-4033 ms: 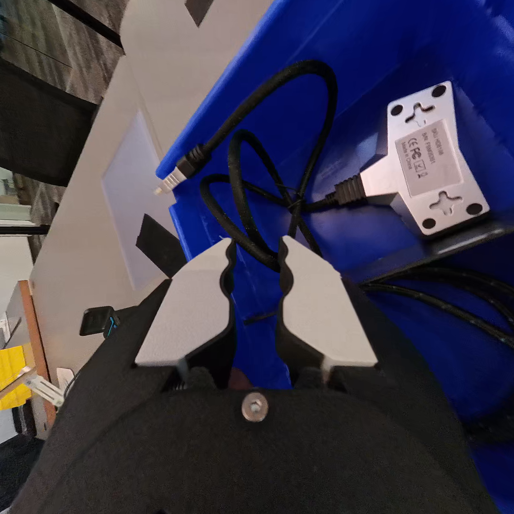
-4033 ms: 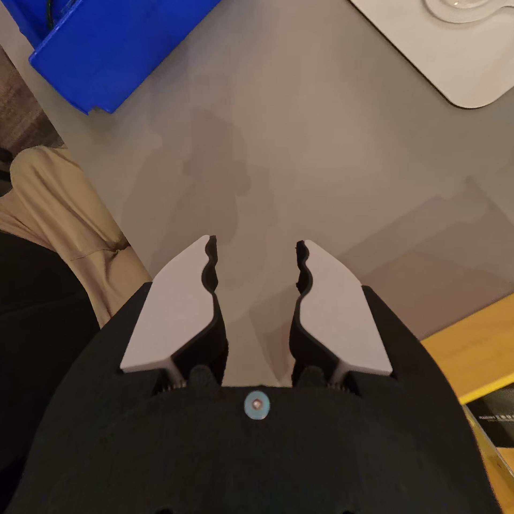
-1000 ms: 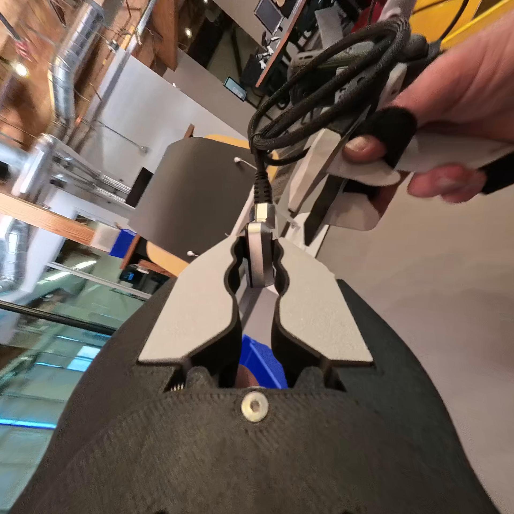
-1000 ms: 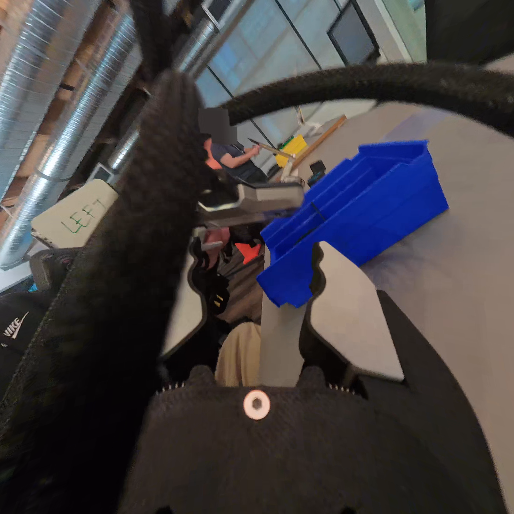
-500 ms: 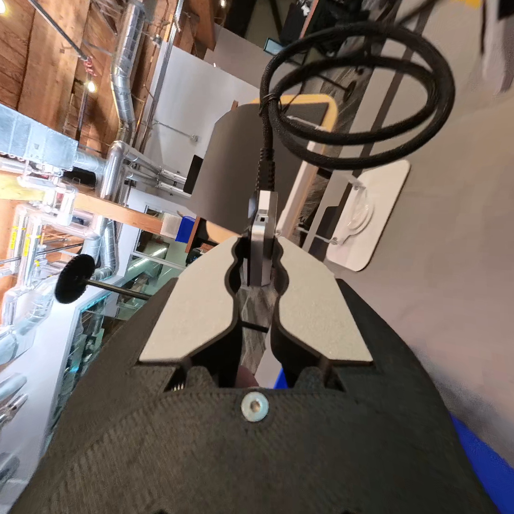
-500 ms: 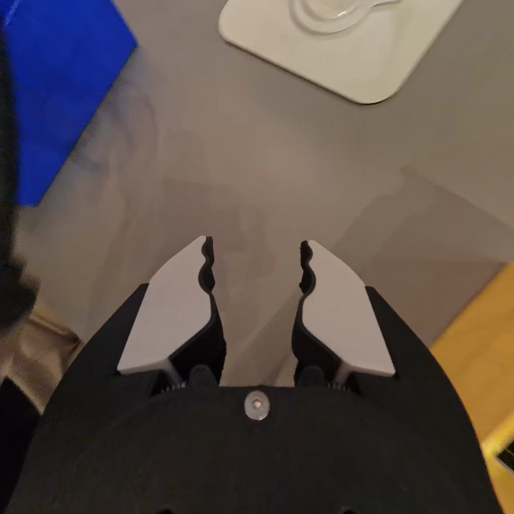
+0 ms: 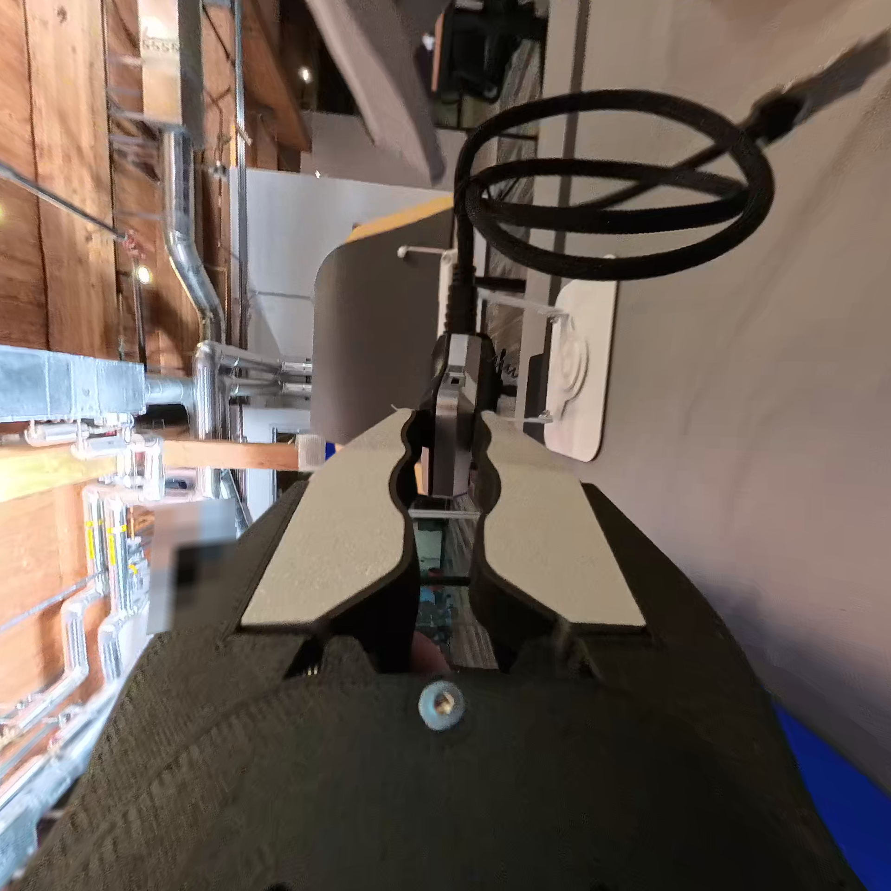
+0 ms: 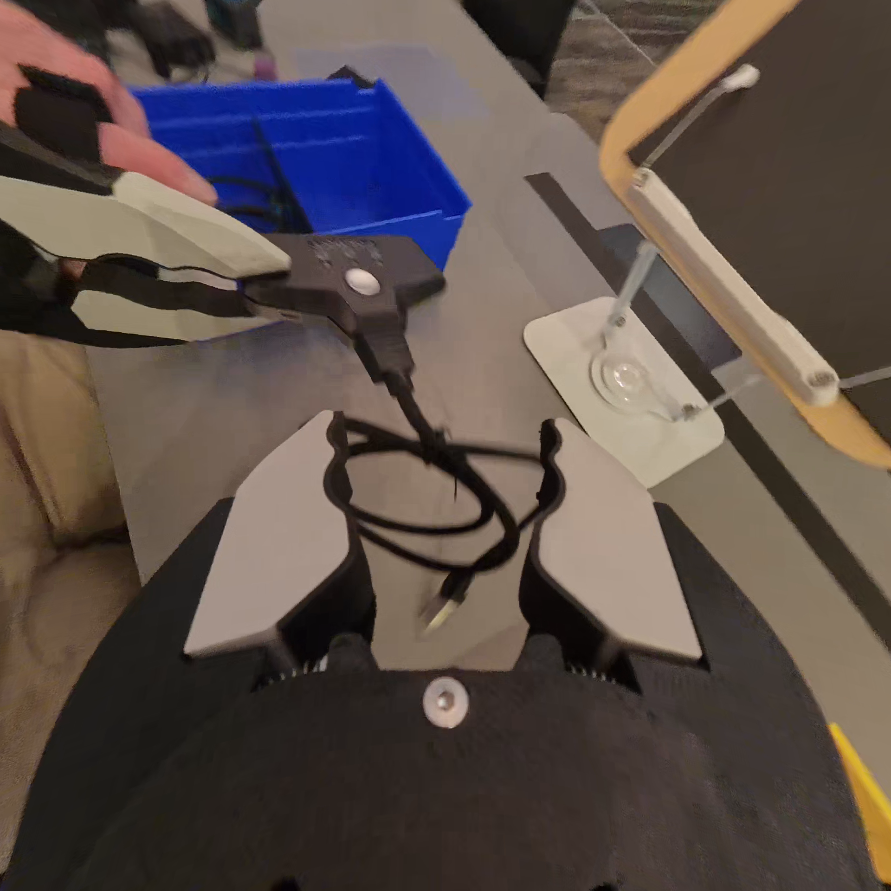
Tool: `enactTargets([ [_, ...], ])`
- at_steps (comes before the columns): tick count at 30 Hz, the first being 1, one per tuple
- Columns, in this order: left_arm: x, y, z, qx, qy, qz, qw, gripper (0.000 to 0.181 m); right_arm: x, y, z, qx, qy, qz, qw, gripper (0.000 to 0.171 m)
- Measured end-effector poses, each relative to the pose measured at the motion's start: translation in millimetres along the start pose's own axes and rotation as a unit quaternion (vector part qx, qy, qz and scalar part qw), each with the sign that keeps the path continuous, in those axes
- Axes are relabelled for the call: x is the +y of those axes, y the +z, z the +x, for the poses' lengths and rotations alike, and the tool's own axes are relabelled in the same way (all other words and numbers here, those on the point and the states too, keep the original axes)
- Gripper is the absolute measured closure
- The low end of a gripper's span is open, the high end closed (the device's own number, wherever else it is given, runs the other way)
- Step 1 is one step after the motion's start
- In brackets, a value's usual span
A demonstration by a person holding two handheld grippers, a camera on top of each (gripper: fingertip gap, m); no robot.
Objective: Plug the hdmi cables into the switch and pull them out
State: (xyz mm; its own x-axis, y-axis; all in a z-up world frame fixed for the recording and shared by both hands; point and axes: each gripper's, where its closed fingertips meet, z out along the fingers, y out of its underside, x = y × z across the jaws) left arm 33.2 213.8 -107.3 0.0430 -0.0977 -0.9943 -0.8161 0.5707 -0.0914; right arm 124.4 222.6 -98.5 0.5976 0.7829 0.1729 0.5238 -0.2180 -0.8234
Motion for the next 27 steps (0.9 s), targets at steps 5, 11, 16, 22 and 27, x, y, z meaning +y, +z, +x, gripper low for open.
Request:
enactTargets([
  [5, -30.2, -5.1, 18.2, 0.009, 0.028, 0.032, 0.999, 0.162, 31.8, 35.8, -35.4, -0.058, -0.051, -0.1, 0.992, 0.099],
  [11, -39.1, -6.4, 35.1, 0.019, 0.058, 0.037, 0.997, 0.162, 43.5, 48.2, -55.7, -0.129, -0.026, -0.103, 0.986, 0.134],
  [16, -40.7, -6.5, 37.0, 0.019, 0.067, 0.041, 0.997, 0.161, 45.7, 48.5, -54.9, -0.14, -0.047, -0.079, 0.986, 0.137],
  [22, -23.7, -12.7, 7.0, 0.07, -0.022, 0.04, 0.997, 0.151, 44.0, 43.2, -44.8, -0.14, -0.034, -0.04, 0.989, 0.138],
  [27, 30.9, -29.5, -18.4, 0.166, -0.076, -0.006, 0.983, 0.151, 51.2, 43.6, -35.3, -0.121, -0.023, -0.044, 0.991, 0.138],
])
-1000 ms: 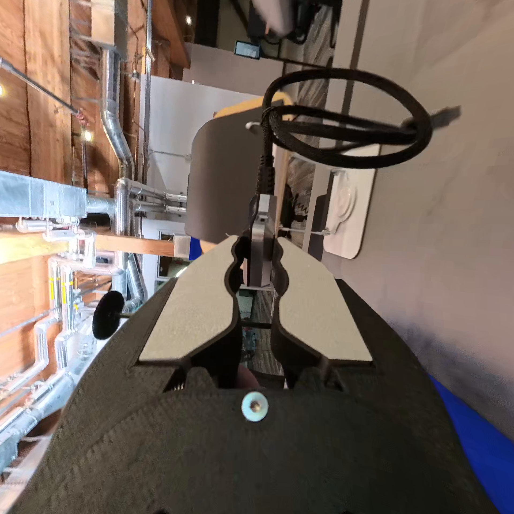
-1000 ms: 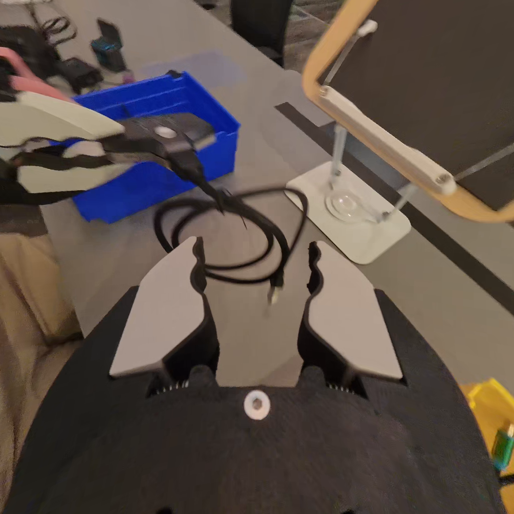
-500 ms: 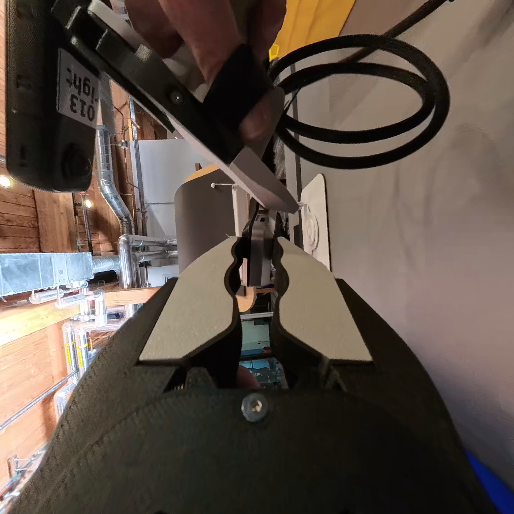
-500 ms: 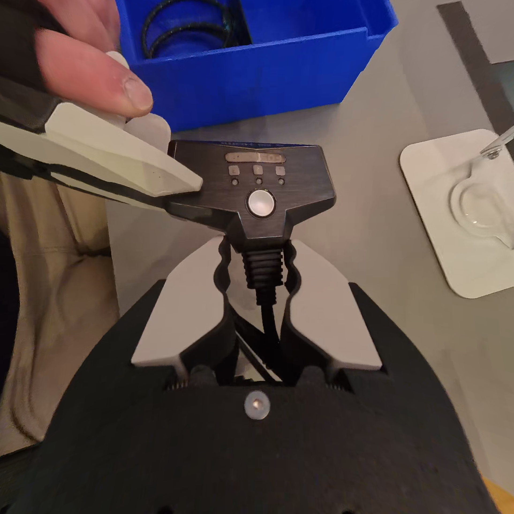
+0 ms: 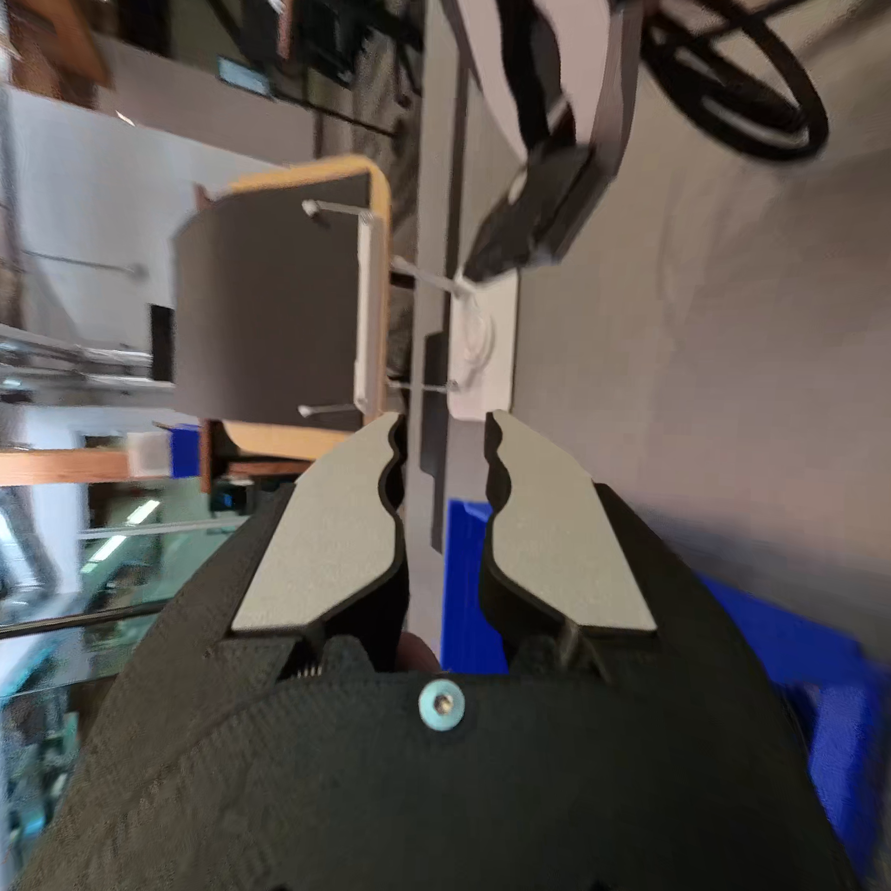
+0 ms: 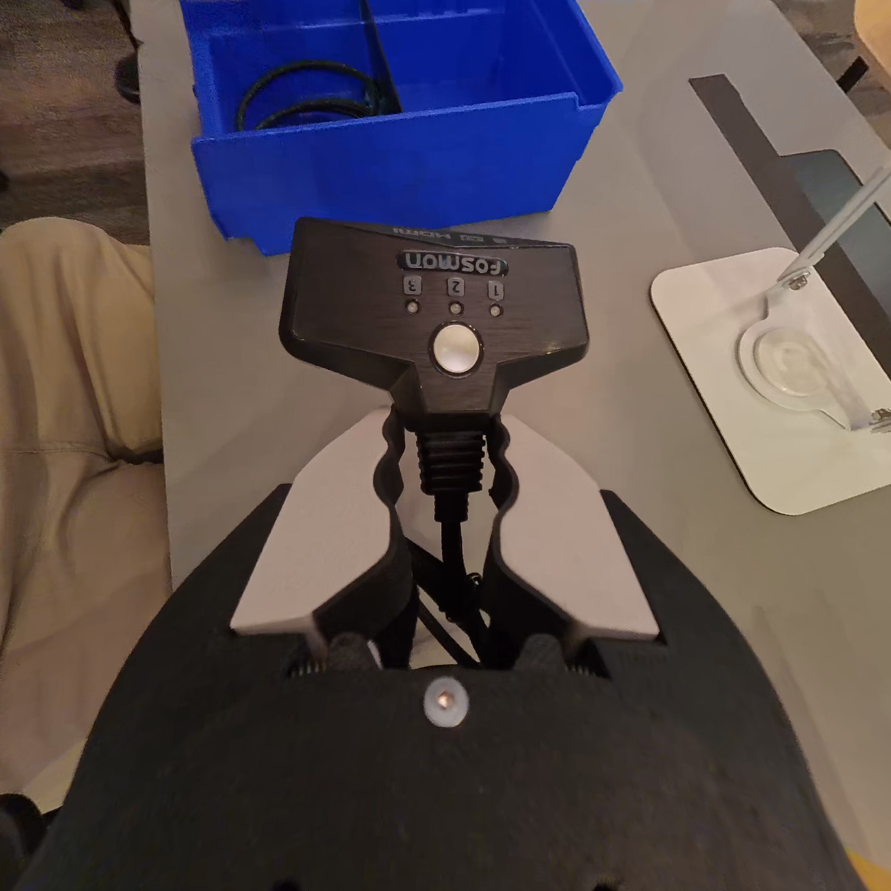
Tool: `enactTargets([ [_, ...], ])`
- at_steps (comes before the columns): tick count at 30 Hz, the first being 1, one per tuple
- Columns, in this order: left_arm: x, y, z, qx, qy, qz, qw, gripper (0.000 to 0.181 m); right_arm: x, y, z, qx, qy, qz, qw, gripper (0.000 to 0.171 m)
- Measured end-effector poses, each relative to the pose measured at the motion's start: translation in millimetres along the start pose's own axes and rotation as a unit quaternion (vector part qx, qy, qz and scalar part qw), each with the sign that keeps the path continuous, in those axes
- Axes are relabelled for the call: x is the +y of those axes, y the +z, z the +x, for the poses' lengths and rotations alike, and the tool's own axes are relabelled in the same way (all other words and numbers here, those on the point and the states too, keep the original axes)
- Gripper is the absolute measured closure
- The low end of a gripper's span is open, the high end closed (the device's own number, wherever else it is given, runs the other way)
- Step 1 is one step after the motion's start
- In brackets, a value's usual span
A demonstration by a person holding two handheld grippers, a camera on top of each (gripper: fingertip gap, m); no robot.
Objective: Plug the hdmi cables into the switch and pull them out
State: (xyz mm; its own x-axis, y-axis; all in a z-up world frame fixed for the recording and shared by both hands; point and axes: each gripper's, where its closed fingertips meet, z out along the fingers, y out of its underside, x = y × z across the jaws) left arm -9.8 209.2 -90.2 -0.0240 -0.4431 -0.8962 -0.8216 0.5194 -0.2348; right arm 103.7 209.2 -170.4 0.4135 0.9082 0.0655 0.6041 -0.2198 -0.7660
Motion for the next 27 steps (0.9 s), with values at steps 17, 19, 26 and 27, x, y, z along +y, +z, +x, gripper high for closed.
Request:
enactTargets([
  [17, 166.5, -23.1, 123.6, 0.231, -0.046, -0.163, 0.958, 0.149, 5.3, 12.4, -5.1, -0.024, 0.01, 0.003, 1.0, 0.138],
  [19, 175.6, -19.0, 133.2, 0.229, -0.032, -0.169, 0.958, 0.149, 5.1, 13.0, -5.4, -0.024, 0.011, 0.005, 1.0, 0.138],
  [26, 185.6, -0.2, 146.3, 0.195, 0.025, -0.17, 0.966, 0.147, 6.9, 15.0, -4.6, -0.023, 0.01, 0.004, 1.0, 0.138],
  [27, 192.0, 0.4, 150.0, 0.198, 0.037, -0.18, 0.963, 0.147, 6.8, 14.9, -4.3, -0.023, 0.011, 0.005, 1.0, 0.138],
])
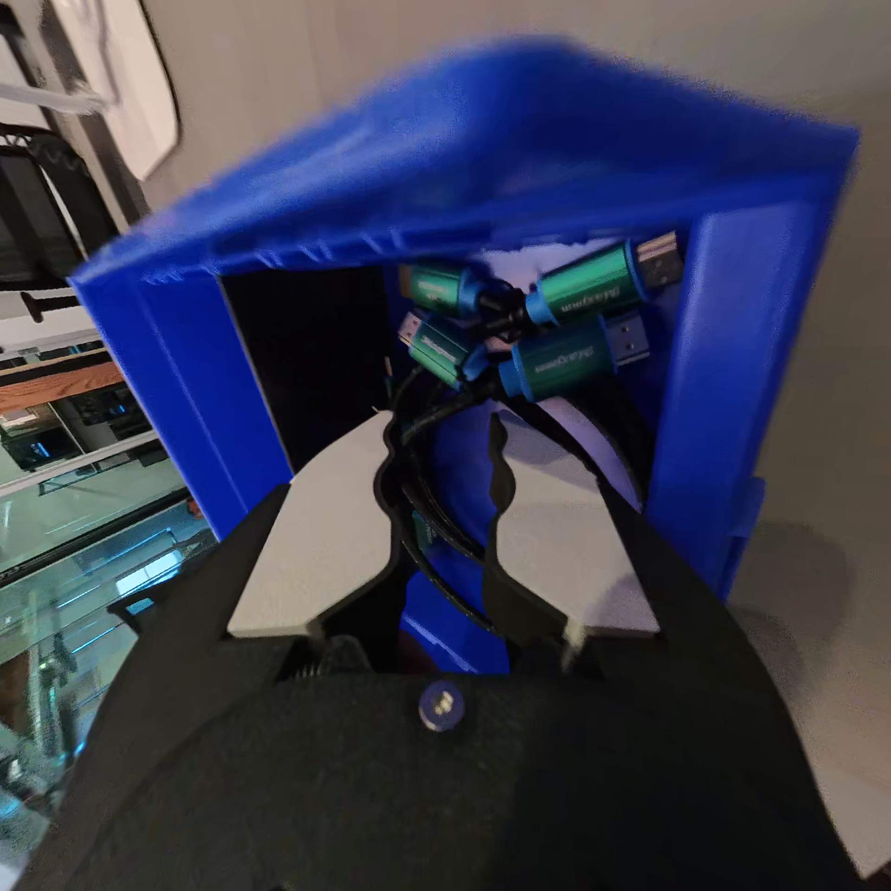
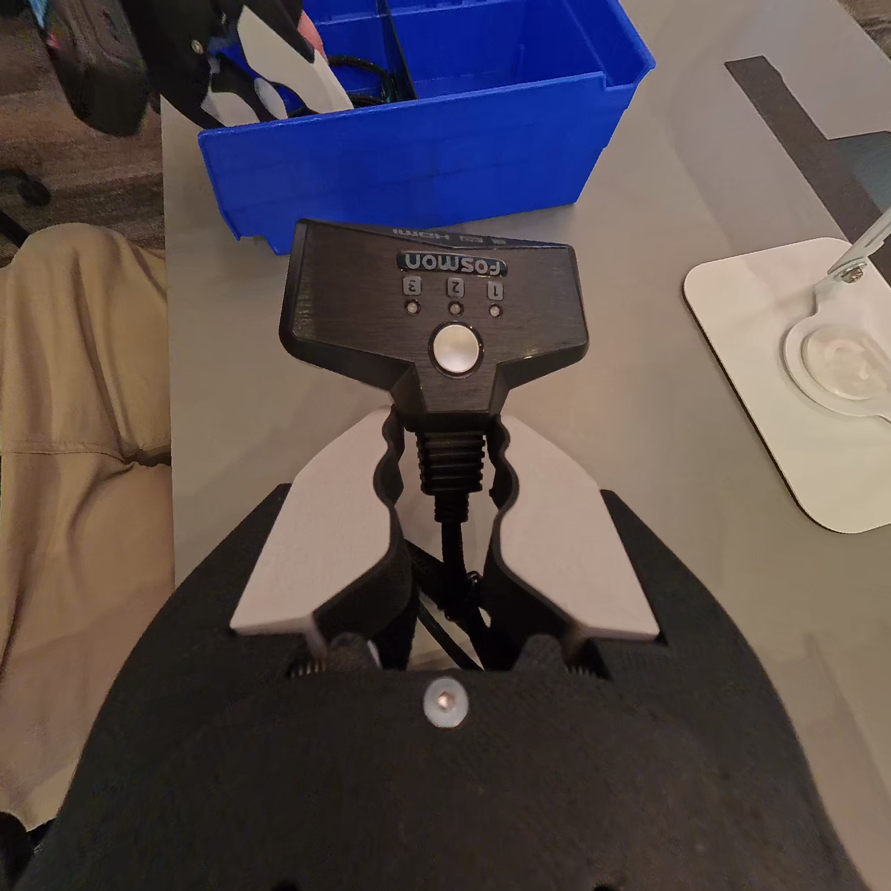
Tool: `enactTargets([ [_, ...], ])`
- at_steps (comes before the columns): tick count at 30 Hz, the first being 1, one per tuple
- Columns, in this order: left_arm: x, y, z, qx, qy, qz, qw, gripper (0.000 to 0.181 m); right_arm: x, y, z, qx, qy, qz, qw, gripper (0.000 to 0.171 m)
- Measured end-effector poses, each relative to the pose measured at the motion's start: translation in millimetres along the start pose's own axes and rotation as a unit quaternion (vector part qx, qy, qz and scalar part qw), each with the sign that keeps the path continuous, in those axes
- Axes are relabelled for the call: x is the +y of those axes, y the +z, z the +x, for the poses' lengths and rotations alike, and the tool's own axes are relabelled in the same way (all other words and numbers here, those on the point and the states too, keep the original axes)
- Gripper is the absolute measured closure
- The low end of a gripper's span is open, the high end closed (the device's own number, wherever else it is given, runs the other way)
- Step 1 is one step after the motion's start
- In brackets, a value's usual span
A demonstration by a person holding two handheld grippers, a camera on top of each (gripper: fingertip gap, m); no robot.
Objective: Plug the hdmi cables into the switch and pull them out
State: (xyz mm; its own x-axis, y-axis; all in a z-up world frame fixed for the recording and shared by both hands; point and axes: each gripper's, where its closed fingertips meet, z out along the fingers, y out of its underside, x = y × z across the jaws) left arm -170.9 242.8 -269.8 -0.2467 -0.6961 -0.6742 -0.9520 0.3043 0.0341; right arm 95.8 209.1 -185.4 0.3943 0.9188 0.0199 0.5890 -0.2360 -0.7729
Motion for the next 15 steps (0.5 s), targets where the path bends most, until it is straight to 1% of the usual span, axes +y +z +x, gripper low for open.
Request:
enactTargets([
  [1, 3.7, 3.1, 1.2, -0.002, 0.004, -0.007, 1.0, 0.147, -0.1, 0.1, 0.0, -0.001, 0.0, 0.001, 1.0, 0.138],
  [4, 2.0, 6.6, -2.0, -0.019, 0.002, 0.003, 1.0, 0.152, 0.8, 1.2, 0.5, -0.002, -0.001, 0.001, 1.0, 0.138],
  [6, -1.4, 9.0, -4.6, -0.035, 0.009, 0.01, 0.999, 0.16, 1.1, 2.1, 0.5, -0.003, -0.001, 0.001, 1.0, 0.138],
  [8, -2.0, 10.6, -6.7, -0.044, 0.012, 0.015, 0.999, 0.165, 1.3, 2.9, 0.2, -0.004, -0.001, 0.002, 1.0, 0.138],
  [10, 3.1, 10.9, -14.5, -0.076, 0.028, -0.006, 0.997, 0.169, 1.4, 3.3, 0.2, -0.003, -0.002, 0.0, 1.0, 0.138],
  [12, 4.1, 7.6, -17.8, -0.069, 0.011, -0.008, 0.998, 0.173, 0.8, 2.7, 0.6, -0.001, -0.003, 0.002, 1.0, 0.138],
  [15, 7.7, -4.3, -33.9, -0.09, -0.01, -0.017, 0.996, 0.175, -0.3, 1.6, 1.0, -0.001, -0.001, 0.004, 1.0, 0.138],
])
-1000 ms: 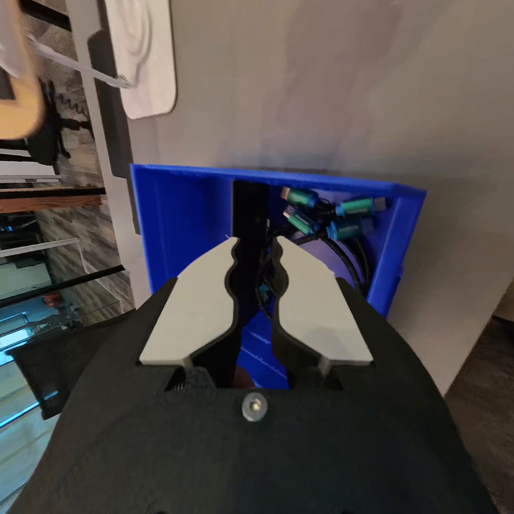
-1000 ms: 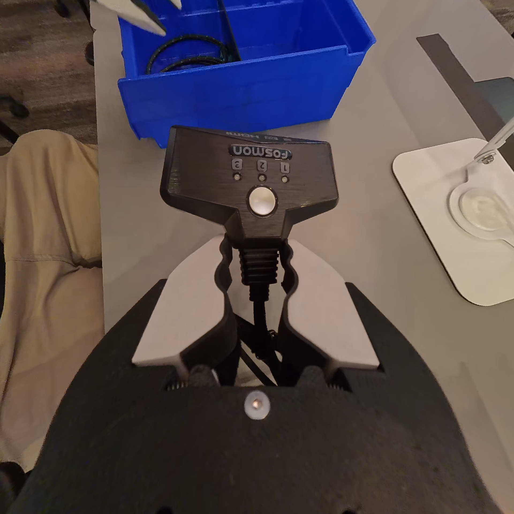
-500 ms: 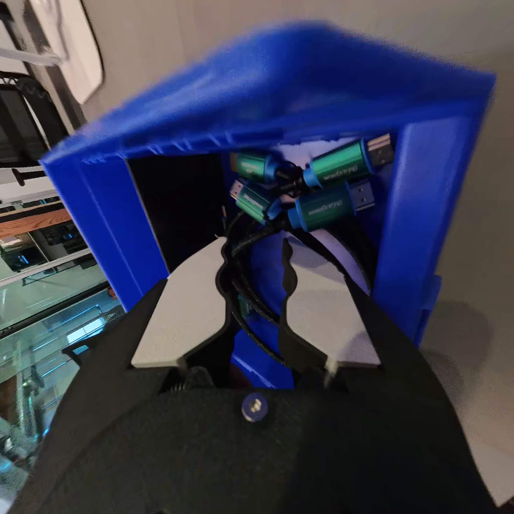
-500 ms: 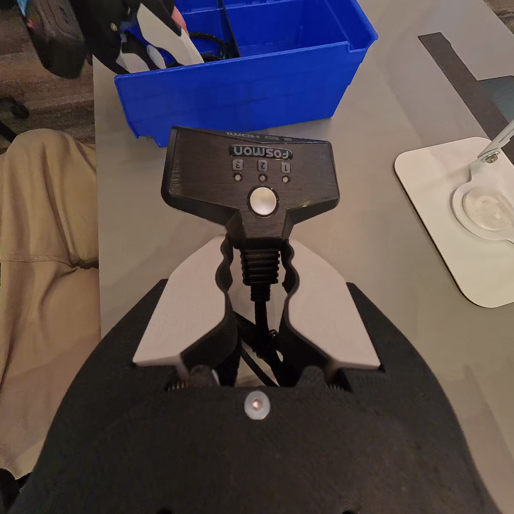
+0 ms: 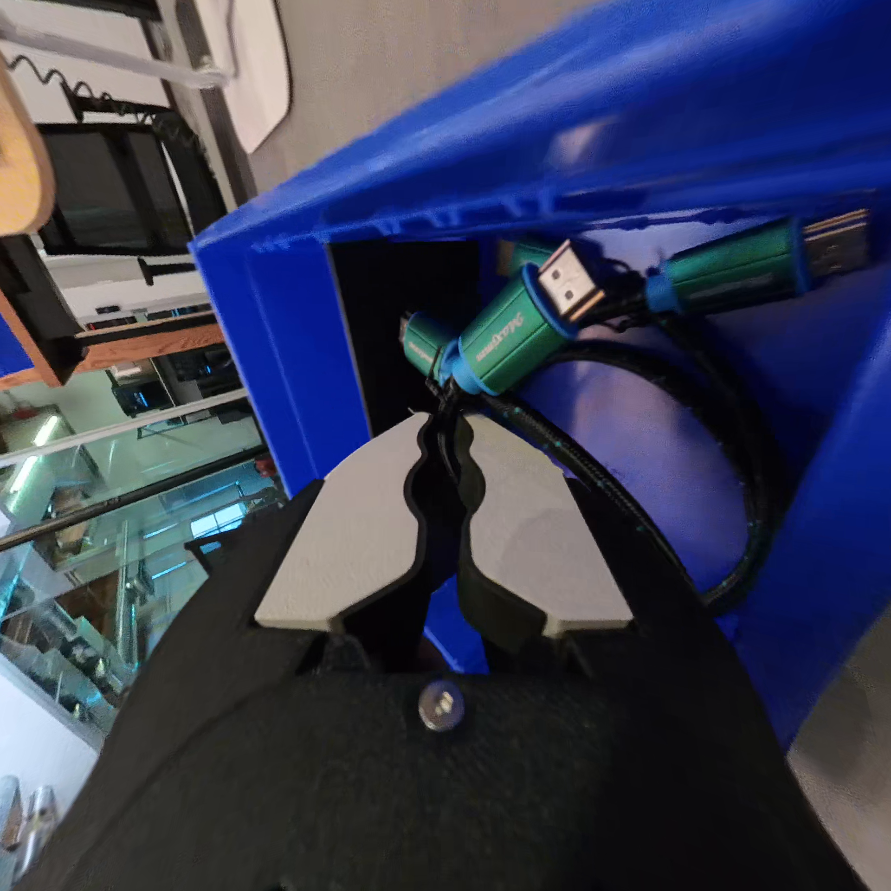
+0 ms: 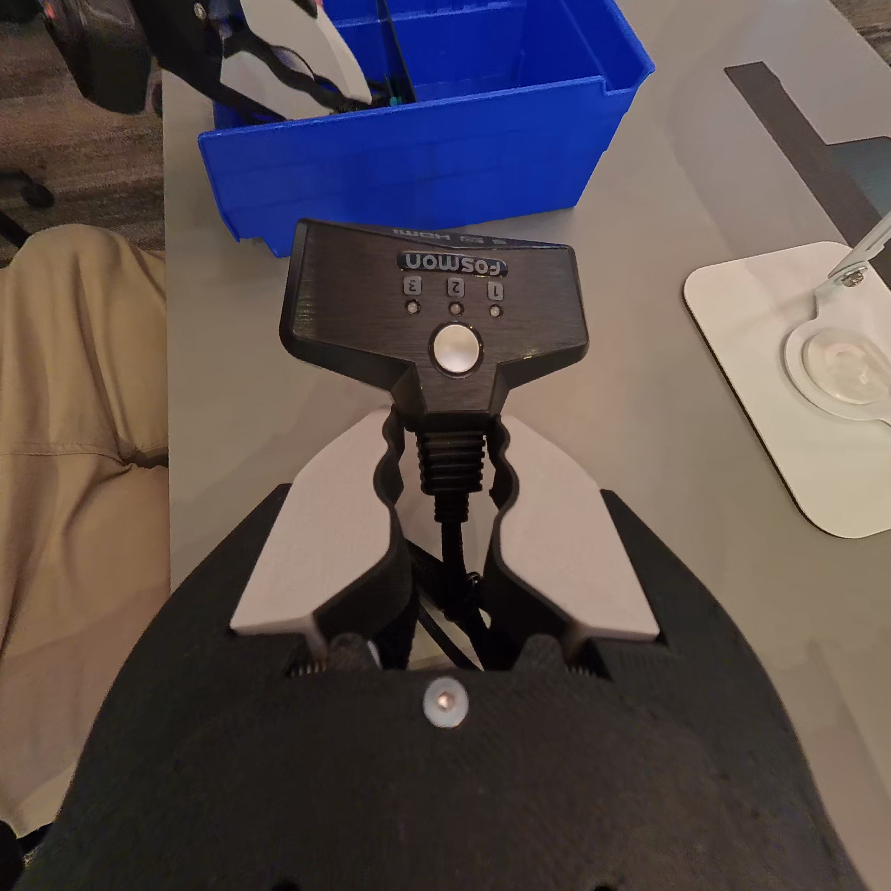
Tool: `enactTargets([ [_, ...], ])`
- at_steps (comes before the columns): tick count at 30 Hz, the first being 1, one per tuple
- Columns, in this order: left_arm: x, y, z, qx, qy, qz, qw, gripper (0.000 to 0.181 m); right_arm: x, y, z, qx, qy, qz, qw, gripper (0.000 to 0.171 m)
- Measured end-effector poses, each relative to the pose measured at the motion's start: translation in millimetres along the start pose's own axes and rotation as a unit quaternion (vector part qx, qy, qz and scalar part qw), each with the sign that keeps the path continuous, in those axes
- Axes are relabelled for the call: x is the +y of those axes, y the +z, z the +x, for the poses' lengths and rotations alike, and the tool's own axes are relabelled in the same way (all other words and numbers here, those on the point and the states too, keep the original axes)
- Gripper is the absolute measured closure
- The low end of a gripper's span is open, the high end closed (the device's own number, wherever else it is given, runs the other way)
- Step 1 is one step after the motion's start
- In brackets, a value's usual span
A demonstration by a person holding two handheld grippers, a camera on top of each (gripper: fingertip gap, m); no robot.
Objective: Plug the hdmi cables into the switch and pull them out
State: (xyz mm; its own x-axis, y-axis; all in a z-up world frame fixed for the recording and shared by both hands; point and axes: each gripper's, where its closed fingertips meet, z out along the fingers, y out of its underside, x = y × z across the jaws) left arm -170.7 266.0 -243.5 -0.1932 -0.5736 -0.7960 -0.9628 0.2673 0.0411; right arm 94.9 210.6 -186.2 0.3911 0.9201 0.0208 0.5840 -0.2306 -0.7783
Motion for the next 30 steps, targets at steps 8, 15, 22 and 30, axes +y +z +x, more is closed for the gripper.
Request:
enactTargets([
  [8, 6.8, -27.1, -46.8, -0.067, -0.065, -0.029, 0.995, 0.175, -3.7, -2.2, 0.1, 0.003, -0.006, 0.014, 1.0, 0.138],
  [15, -48.5, -56.7, -81.3, -0.093, -0.125, -0.007, 0.988, 0.174, -7.1, -8.8, -2.9, -0.008, -0.023, 0.037, 0.999, 0.138],
  [22, -121.1, -54.0, -75.2, -0.06, -0.131, 0.003, 0.99, 0.174, -10.0, -23.0, -5.3, -0.021, -0.03, 0.06, 0.998, 0.138],
  [30, -156.6, -35.8, -68.4, -0.052, -0.127, -0.027, 0.99, 0.175, -5.2, -33.5, 4.4, -0.006, -0.019, 0.064, 0.998, 0.138],
])
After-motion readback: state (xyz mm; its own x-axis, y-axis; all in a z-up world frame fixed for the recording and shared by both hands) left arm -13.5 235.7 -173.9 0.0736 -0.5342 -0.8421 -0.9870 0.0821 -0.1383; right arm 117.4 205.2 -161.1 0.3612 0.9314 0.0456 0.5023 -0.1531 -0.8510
